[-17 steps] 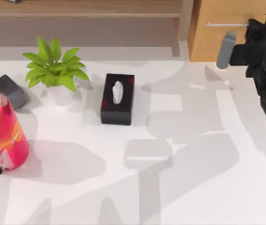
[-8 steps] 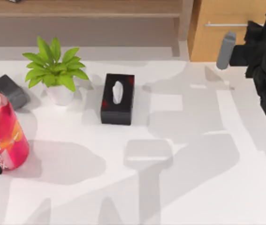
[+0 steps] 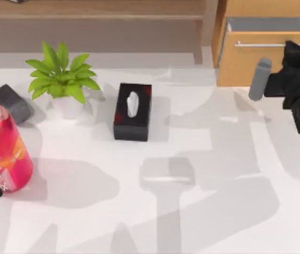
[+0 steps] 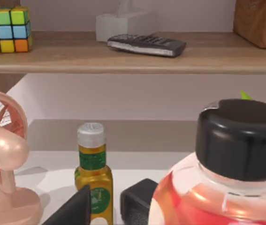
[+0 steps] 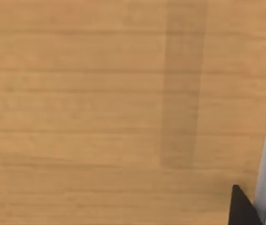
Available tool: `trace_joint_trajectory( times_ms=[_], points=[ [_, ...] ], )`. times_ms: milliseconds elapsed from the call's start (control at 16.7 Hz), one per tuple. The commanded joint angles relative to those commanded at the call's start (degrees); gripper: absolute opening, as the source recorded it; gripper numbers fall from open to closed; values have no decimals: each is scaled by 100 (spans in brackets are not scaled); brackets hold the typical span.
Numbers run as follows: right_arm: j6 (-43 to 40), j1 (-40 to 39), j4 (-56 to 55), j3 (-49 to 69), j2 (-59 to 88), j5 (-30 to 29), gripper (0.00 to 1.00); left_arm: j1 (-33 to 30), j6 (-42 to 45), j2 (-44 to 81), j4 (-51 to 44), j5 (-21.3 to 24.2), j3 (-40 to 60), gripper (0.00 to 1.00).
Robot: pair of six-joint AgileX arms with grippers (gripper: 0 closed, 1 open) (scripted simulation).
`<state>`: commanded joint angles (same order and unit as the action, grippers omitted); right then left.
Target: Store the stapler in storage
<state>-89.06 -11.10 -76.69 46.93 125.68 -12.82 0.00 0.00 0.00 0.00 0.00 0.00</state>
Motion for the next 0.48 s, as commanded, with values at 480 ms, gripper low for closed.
trace_joint_trajectory(
  times_ms=[480],
  points=[
    [3, -63, -300, -331, -244, -89, 0, 0, 0, 0, 0, 0, 0, 100]
  ],
)
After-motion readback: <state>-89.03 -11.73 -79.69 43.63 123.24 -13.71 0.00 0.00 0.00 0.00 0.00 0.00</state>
